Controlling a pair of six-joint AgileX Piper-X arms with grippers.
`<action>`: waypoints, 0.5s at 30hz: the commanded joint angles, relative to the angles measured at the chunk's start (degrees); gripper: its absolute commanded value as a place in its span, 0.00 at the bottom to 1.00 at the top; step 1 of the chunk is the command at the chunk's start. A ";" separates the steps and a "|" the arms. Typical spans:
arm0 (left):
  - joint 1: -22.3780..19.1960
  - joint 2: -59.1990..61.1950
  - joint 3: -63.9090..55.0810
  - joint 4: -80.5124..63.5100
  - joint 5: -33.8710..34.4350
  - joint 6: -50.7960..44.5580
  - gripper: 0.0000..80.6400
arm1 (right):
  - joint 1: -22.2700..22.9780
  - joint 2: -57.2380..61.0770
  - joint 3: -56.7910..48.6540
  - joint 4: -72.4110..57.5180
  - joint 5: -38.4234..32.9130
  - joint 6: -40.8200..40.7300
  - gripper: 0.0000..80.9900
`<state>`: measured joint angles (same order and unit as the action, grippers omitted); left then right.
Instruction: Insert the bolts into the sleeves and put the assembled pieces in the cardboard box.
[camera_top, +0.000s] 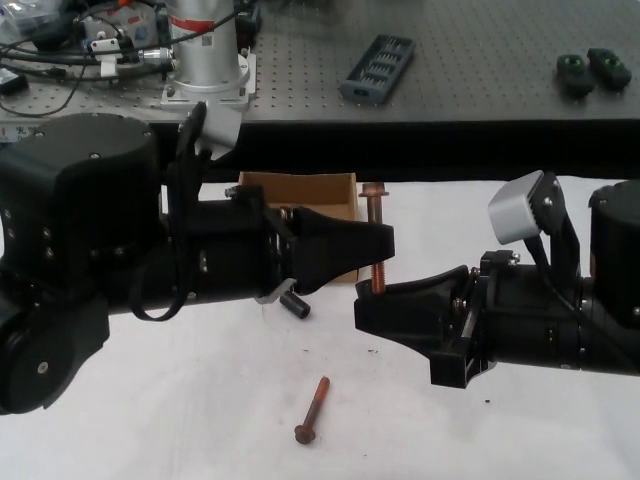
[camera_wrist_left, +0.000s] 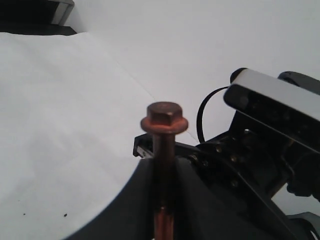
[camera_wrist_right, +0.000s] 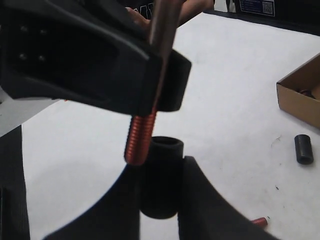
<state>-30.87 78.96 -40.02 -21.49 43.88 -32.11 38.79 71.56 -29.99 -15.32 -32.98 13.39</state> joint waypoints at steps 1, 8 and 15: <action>-0.20 -0.80 -0.85 -0.87 0.55 -0.61 0.01 | 0.03 0.17 -0.75 -2.18 -0.62 0.93 0.03; -0.20 -0.80 -0.85 -0.87 -3.94 -0.51 0.01 | 0.03 0.17 -0.75 -2.18 -0.62 0.93 0.03; -0.20 -0.80 -0.53 -0.55 -5.16 -0.51 0.01 | 0.03 0.17 -0.75 -2.18 -0.61 0.79 0.03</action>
<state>-31.02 78.96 -40.02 -21.49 40.95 -32.33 38.79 71.83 -29.99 -15.70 -33.25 13.65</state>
